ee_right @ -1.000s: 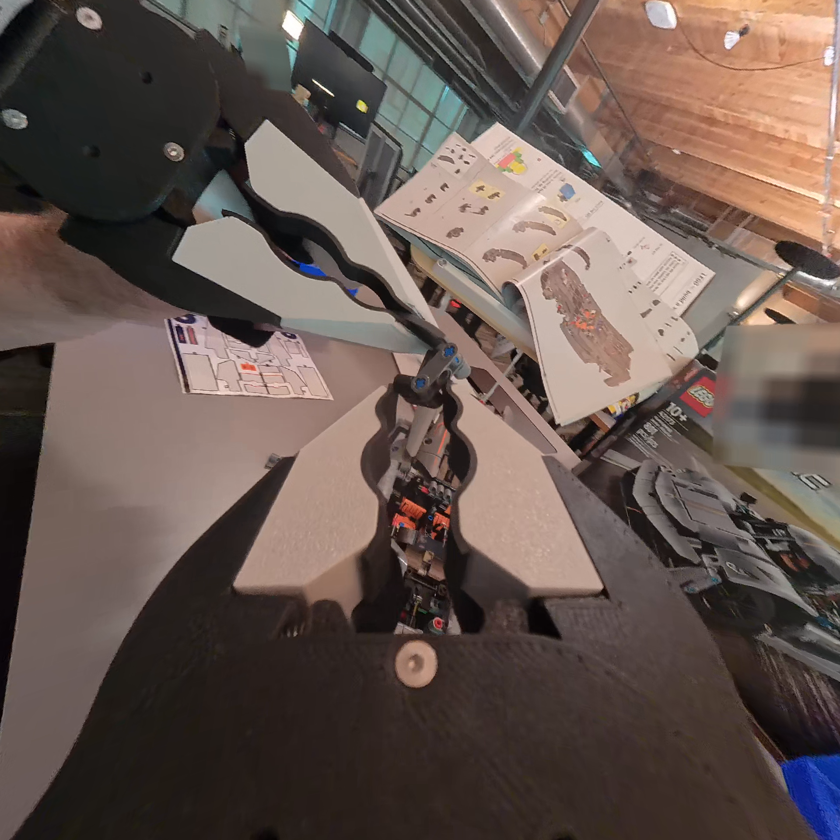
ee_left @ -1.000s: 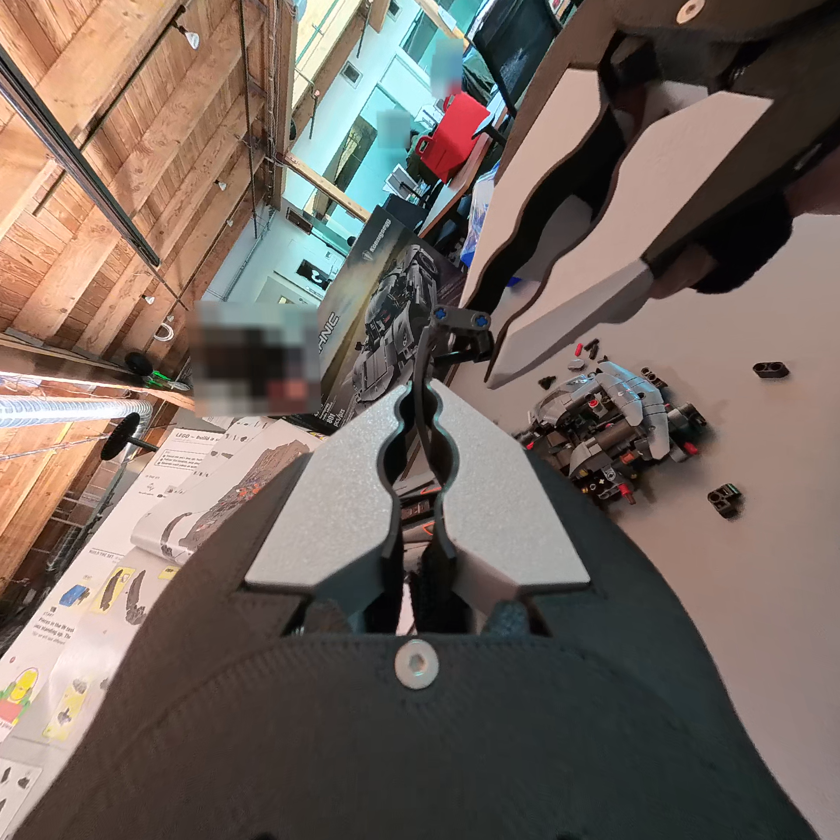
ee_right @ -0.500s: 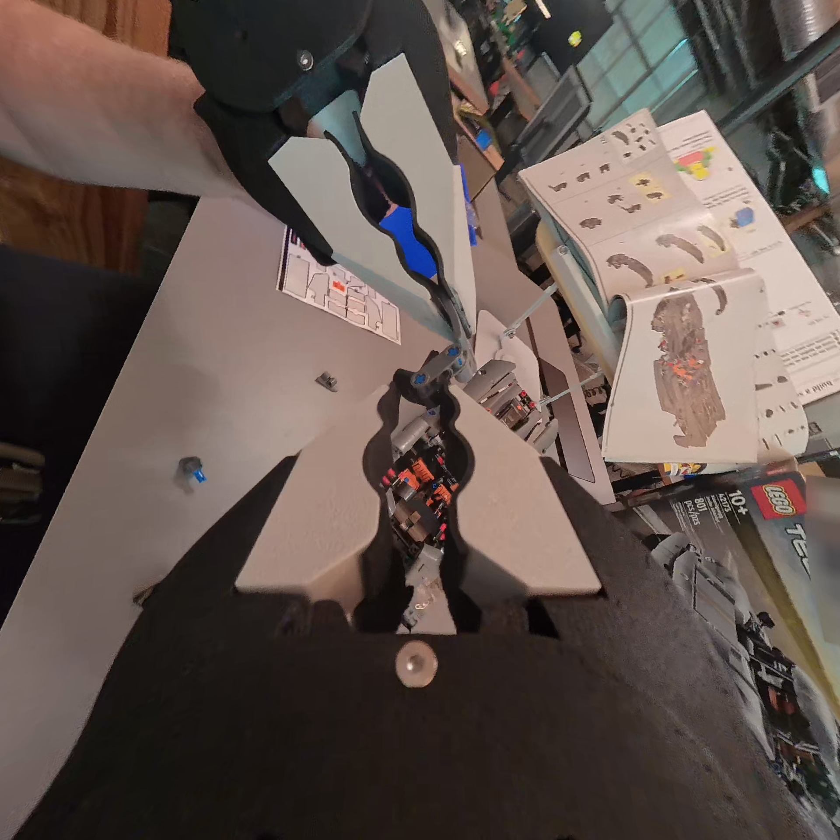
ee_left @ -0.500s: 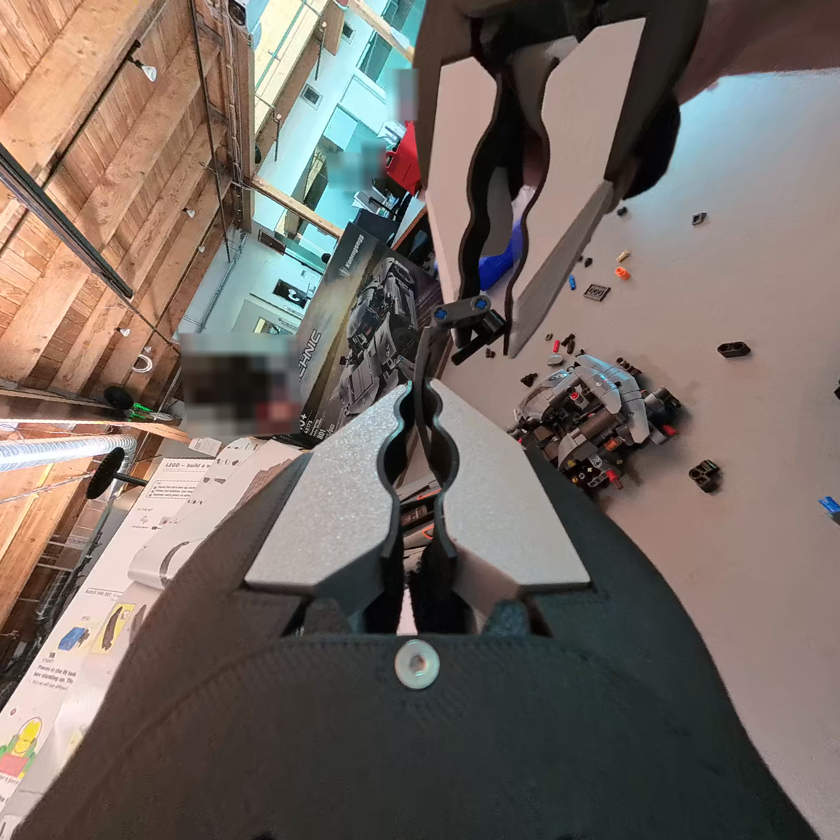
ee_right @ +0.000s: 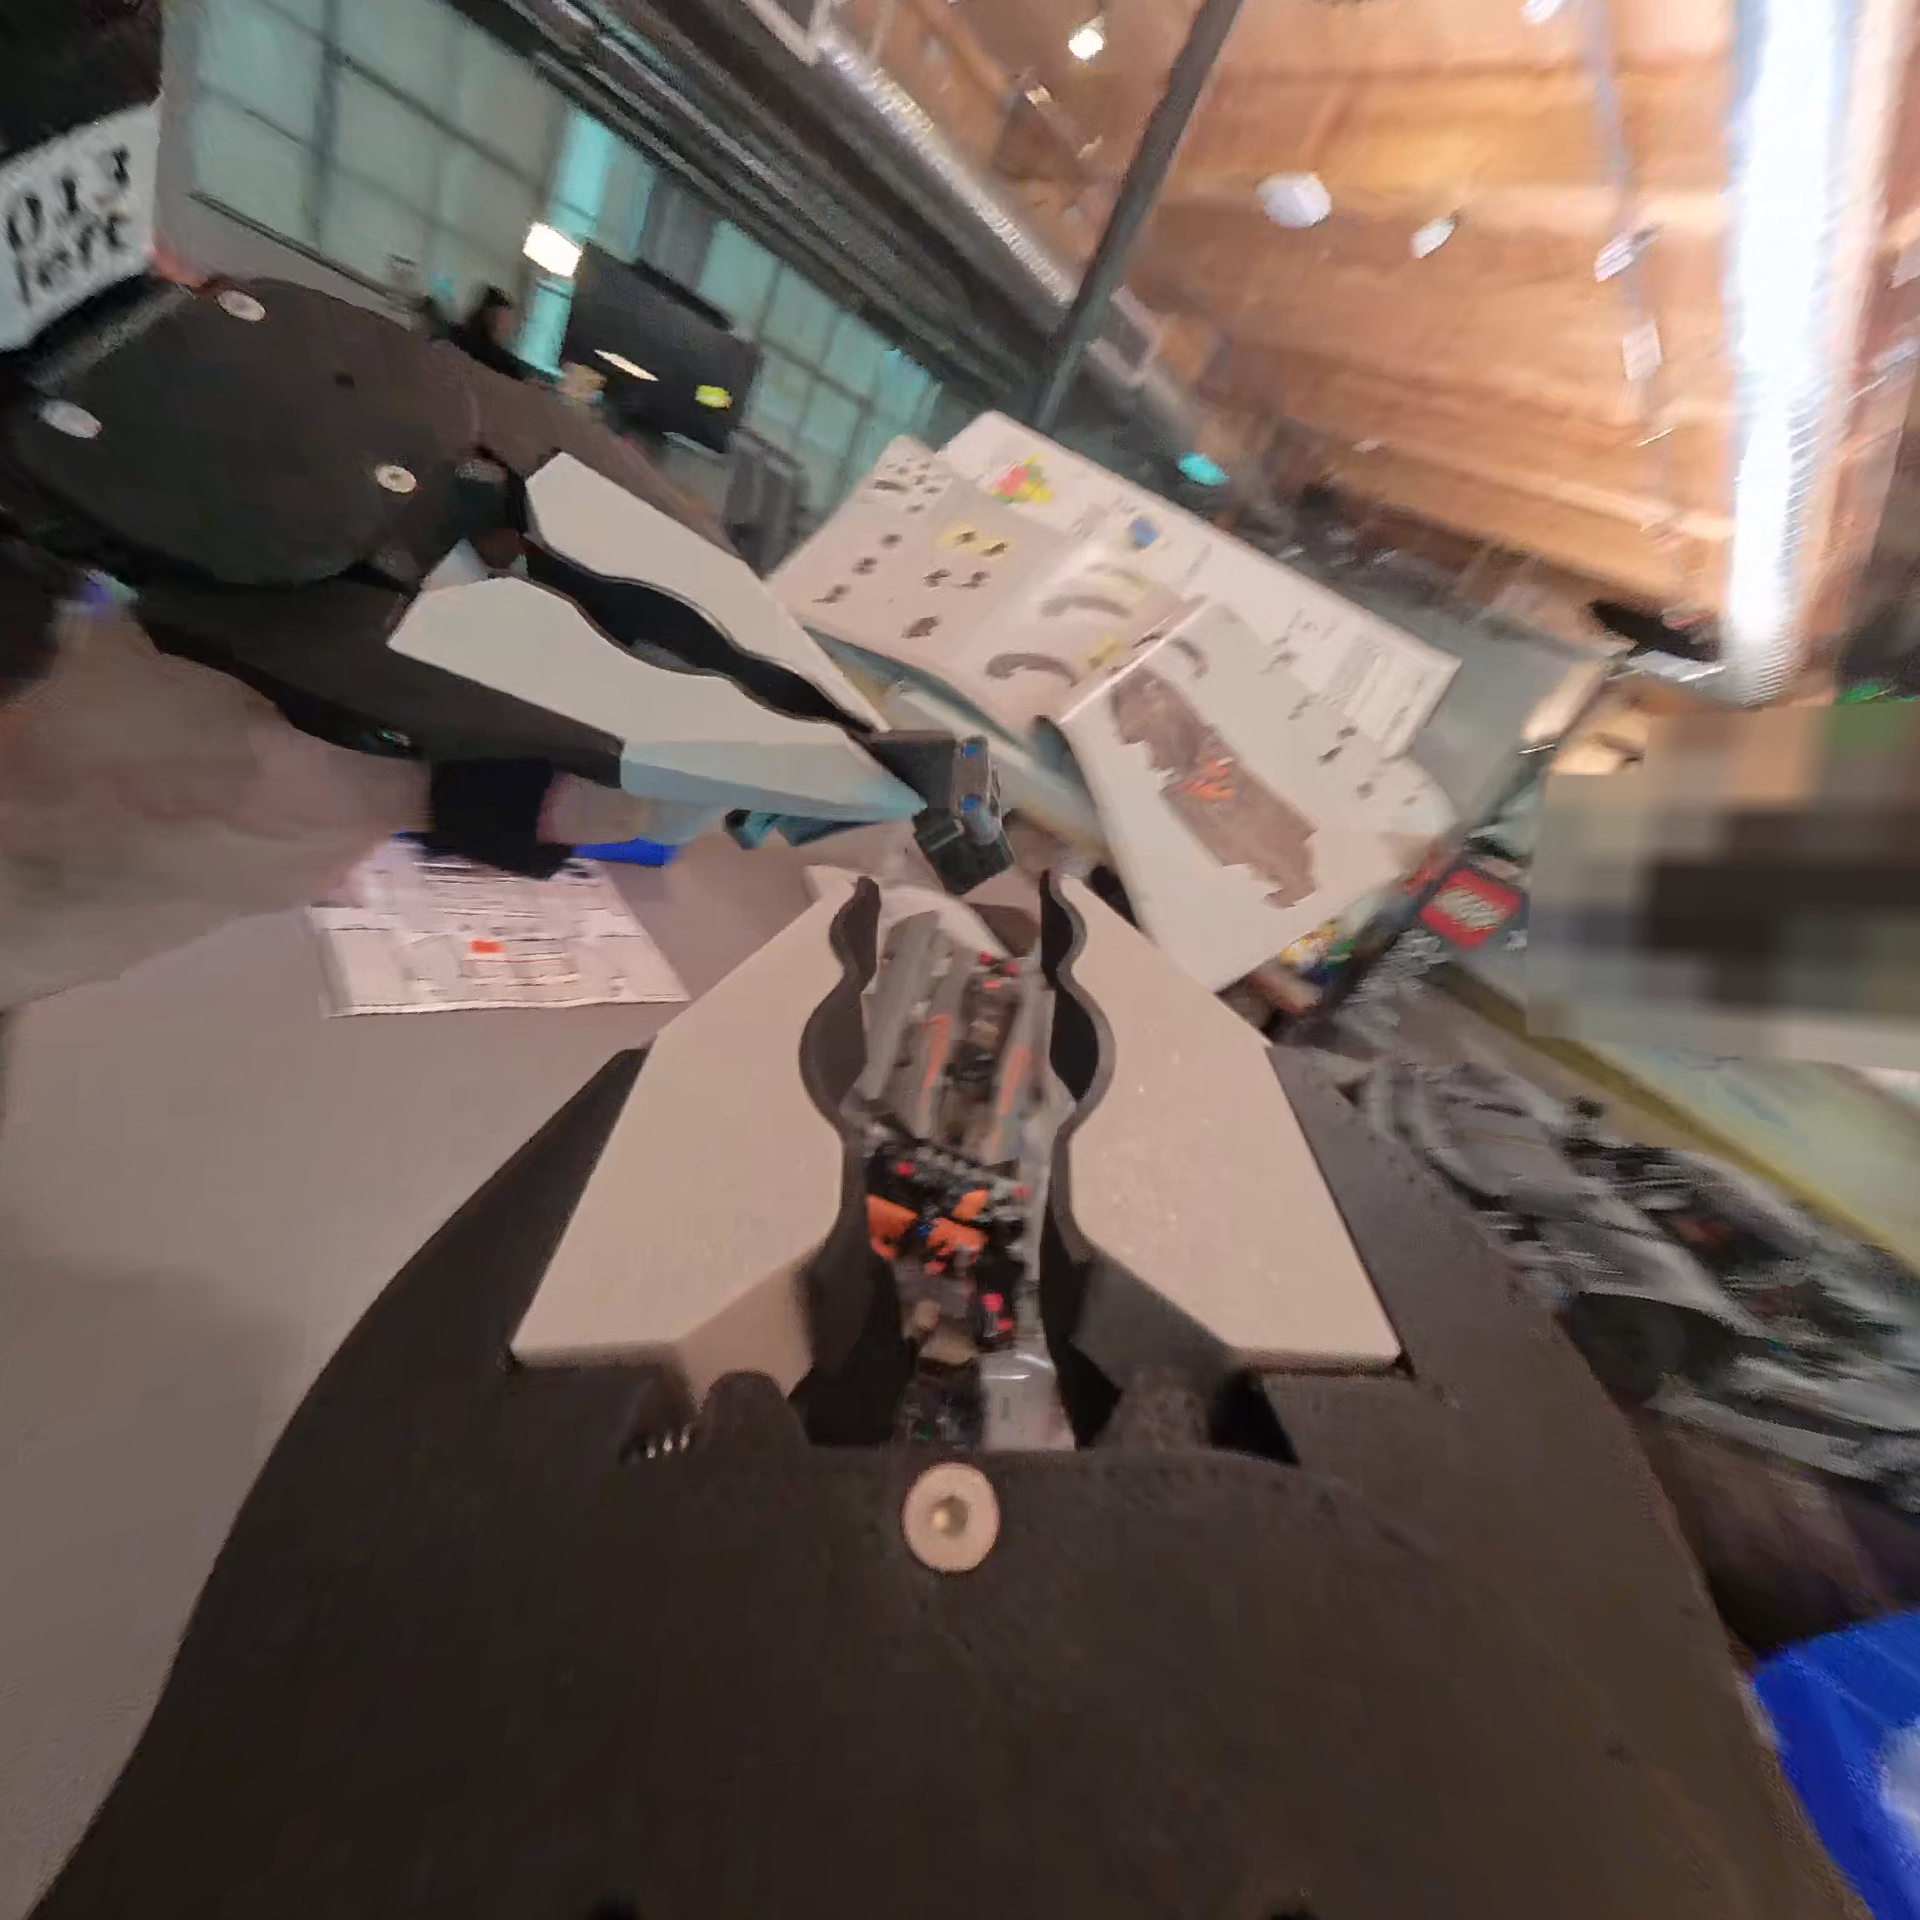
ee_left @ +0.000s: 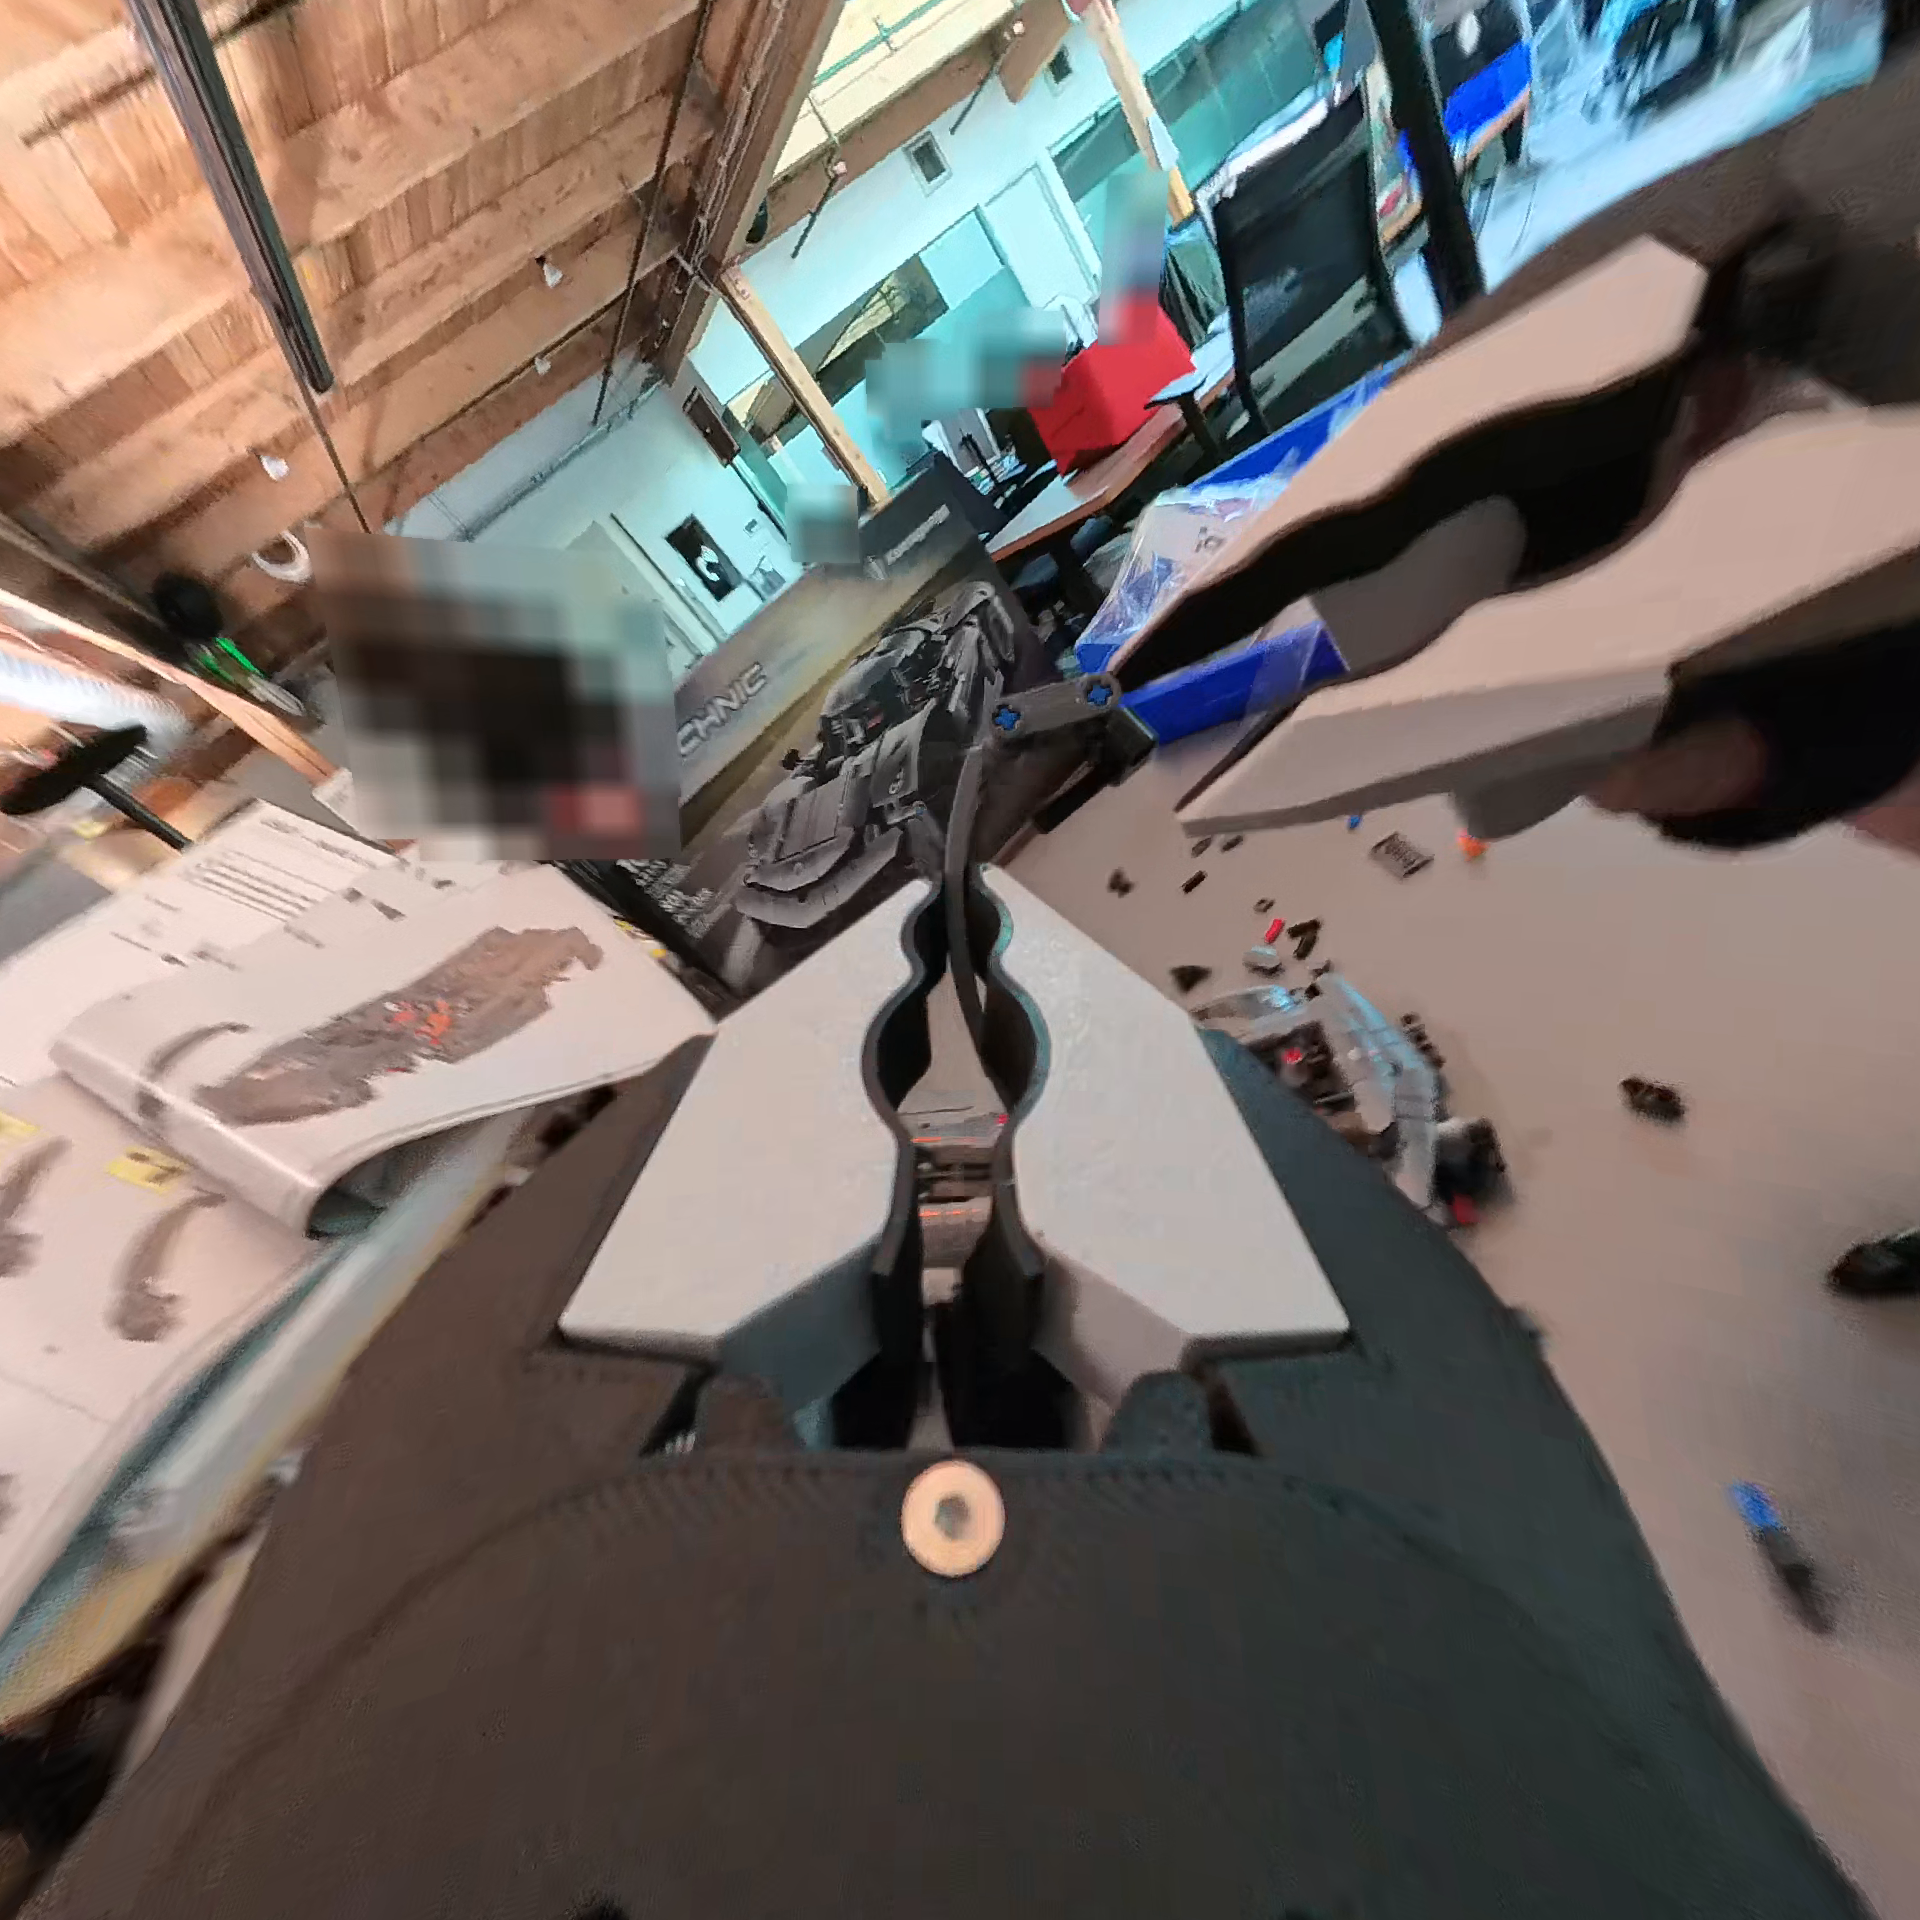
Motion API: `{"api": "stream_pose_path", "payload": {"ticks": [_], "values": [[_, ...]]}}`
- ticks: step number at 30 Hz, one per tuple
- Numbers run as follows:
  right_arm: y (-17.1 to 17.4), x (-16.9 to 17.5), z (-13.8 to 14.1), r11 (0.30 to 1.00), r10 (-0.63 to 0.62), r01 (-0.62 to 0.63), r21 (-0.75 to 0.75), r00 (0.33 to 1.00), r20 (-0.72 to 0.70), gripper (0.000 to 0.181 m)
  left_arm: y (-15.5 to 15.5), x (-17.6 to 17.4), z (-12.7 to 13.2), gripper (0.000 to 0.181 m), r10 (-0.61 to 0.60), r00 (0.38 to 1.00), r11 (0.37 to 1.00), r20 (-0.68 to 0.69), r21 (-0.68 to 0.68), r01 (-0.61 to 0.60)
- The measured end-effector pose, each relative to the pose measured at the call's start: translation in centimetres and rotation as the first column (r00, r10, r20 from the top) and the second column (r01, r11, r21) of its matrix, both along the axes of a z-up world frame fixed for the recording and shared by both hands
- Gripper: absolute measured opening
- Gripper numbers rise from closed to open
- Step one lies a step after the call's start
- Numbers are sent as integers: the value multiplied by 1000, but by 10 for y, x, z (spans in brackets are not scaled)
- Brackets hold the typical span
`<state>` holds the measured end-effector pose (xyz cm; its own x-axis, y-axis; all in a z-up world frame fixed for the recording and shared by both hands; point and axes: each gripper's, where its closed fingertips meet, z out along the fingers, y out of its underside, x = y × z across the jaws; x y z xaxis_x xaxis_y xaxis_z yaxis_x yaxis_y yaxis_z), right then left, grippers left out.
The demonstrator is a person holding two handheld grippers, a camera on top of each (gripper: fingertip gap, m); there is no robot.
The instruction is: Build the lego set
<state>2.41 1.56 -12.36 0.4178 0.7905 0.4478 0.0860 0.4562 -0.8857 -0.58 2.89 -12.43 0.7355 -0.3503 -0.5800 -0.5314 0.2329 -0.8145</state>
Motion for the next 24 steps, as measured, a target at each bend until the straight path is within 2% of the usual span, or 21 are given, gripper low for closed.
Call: {"api": "stream_pose_path", "payload": {"ticks": [3,6,9,15,24], "values": [[5,-1,5,967,-192,189,171,981,-4,25,4,4,1,0,-34,985,997,166,-66,45],[8,-2,12,932,-276,278,235,960,-43,21,8,9,2,0,-57,955,990,291,-107,92],[14,3,17,913,-317,324,247,946,-67,10,10,12,3,0,-64,942,988,330,-115,107],[14,5,18,897,-330,323,303,944,-31,9,11,14,4,0,-53,952,992,303,-91,85],[13,4,14,933,-208,157,323,969,131,8,8,9,6,0,-42,989,998,143,-40,48]]}}
